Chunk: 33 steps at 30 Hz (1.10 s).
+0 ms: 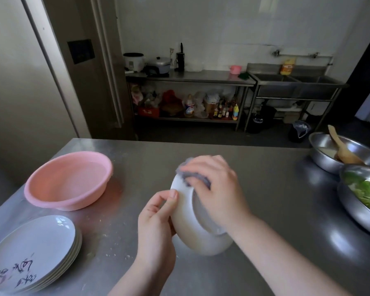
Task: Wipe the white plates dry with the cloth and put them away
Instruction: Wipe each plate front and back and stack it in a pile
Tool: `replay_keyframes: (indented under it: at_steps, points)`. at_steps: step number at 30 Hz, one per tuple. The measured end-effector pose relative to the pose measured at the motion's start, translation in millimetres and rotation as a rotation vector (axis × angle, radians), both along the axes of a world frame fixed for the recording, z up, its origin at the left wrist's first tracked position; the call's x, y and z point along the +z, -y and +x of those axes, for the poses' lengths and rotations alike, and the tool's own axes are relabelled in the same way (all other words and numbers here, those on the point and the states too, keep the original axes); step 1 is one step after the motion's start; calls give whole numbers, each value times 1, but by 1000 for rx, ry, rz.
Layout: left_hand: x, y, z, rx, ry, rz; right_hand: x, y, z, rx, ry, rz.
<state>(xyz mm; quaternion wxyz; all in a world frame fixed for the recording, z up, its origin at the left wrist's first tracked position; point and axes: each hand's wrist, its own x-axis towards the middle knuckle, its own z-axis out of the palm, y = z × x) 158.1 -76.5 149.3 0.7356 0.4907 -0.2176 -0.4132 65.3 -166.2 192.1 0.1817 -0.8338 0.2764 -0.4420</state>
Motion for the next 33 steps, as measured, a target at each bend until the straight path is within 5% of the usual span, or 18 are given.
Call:
replay_keyframes:
  at_steps: [7,14,19,24,28,33]
  points:
    - [-12,0,4,70,-294,52,-49,-33,-2,102,-71,-148]
    - [-12,2,22,150,-363,56,-80,-32,-43,88,12,-289]
    - [-12,1,31,147,-377,48,-71,-3,-63,-237,165,3]
    - [-25,3,29,85,-296,90,-64,6,-70,-176,161,234]
    - [-25,12,35,138,-44,66,-75,-1,-84,-291,339,366]
    - [-5,49,43,113,684,-12,-88,-11,-93,-307,279,448]
